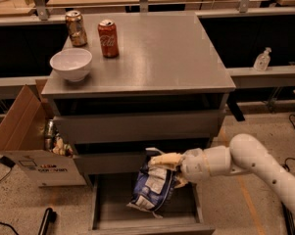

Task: Pick blue chip bag from bottom drawer and place on counter

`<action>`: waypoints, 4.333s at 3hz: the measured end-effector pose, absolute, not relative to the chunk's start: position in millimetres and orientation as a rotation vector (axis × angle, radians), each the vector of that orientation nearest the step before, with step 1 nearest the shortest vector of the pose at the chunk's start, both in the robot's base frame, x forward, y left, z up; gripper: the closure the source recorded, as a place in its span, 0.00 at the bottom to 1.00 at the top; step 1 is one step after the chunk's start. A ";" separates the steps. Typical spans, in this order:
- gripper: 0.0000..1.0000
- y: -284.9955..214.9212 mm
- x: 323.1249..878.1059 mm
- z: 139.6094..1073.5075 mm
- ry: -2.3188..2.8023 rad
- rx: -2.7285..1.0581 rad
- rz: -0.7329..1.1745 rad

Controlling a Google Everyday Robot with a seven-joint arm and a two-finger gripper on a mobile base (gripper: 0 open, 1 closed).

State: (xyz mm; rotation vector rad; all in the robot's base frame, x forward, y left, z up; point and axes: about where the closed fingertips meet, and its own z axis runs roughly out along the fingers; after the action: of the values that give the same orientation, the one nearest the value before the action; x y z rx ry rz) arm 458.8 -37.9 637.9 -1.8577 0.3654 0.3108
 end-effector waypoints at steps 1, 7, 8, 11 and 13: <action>1.00 -37.9 457.5 676.4 0.327 -1.921 0.239; 1.00 -97.1 616.3 913.0 0.213 -2.080 -0.322; 1.00 -98.6 662.9 938.0 0.388 -2.031 -0.402; 0.84 -64.3 767.4 937.0 0.579 -1.789 -0.372; 0.37 -58.2 770.0 940.7 0.568 -1.786 -0.365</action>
Offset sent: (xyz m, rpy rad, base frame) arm -0.0014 -0.0002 0.0401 -0.0587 -0.0719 0.0024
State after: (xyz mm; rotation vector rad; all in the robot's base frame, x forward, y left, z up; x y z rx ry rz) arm 770.0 -58.2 940.7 -1.7857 0.5679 -0.3655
